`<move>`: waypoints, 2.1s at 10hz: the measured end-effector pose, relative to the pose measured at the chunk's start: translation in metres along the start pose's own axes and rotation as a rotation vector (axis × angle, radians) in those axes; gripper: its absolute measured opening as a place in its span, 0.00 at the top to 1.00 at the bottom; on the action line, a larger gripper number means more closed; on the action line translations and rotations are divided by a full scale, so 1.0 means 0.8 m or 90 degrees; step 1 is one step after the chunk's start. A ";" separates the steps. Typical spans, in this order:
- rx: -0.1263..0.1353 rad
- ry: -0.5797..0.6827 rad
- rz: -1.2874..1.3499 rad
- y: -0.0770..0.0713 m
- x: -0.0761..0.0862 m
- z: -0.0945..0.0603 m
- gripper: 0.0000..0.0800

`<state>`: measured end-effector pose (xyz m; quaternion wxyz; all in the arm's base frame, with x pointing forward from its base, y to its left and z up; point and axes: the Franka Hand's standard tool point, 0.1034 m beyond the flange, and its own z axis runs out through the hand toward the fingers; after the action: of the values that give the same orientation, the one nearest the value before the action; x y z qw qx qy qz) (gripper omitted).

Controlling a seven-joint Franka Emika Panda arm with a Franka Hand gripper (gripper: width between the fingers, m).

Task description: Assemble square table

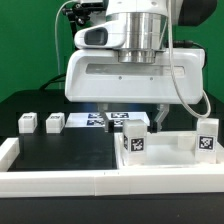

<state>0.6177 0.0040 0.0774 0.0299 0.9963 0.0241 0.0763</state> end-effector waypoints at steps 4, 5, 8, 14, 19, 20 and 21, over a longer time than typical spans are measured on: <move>0.001 0.001 0.022 0.000 0.000 0.000 0.63; 0.001 0.001 0.064 0.000 0.000 0.000 0.63; 0.004 0.002 0.220 0.000 -0.001 0.001 0.63; -0.003 0.006 0.383 0.004 -0.005 0.001 0.61; 0.001 0.007 0.417 -0.004 -0.010 -0.003 0.21; 0.004 0.006 0.444 -0.009 -0.014 -0.009 0.21; 0.006 0.006 0.471 -0.013 -0.017 -0.015 0.19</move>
Offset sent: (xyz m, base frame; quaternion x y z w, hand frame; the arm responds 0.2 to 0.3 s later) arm 0.0000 0.0000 0.0000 0.0000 0.0000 0.0000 1.0000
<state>0.6020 0.0142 0.0868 -0.0045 0.9373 -0.3376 0.0864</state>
